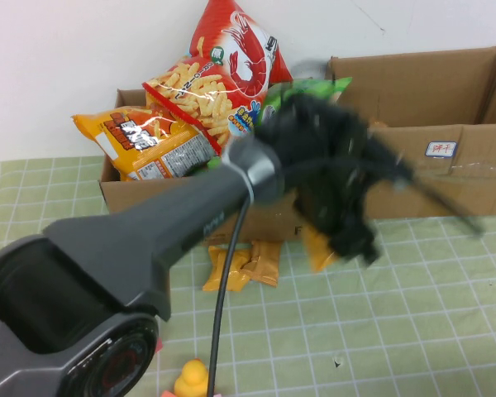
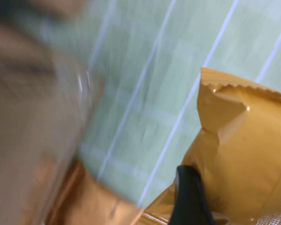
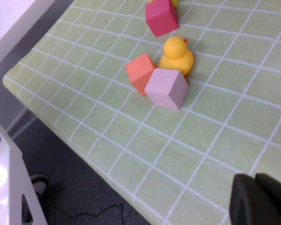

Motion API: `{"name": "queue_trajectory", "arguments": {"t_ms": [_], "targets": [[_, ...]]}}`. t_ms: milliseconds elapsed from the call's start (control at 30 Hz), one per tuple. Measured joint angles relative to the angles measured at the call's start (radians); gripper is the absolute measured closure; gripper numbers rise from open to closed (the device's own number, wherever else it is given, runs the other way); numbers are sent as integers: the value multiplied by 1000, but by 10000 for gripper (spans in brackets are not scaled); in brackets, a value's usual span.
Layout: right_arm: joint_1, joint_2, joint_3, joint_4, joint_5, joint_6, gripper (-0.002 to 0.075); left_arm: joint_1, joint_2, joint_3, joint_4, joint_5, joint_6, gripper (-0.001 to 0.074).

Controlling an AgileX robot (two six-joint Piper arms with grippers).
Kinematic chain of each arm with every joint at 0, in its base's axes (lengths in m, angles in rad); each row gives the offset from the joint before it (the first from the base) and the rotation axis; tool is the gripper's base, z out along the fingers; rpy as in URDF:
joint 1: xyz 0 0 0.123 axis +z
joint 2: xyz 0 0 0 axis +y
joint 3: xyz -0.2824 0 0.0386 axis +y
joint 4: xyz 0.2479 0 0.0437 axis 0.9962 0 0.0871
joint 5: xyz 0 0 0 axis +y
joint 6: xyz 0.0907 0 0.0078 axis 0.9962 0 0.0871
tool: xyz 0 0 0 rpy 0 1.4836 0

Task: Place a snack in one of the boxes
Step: Place the biscuit in the biscuit box

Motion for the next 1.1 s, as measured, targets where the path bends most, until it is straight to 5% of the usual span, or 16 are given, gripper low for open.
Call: {"name": "queue_trajectory", "arguments": {"t_ms": [200, 700, 933, 1100], "targets": [[0, 0, 0, 0, -1, 0, 728, 0, -6, -271, -134, -28, 23, 335], [0, 0, 0, 0, -1, 15, 728, 1, 120, -360, 84, -935, 66, 335], [0, 0, 0, 0, 7, 26, 728, 16, 191, -360, 166, -940, 78, 135], [0, 0, 0, -8, -11, -24, 728, 55, 130, -360, 230, -823, 78, 232]]}}
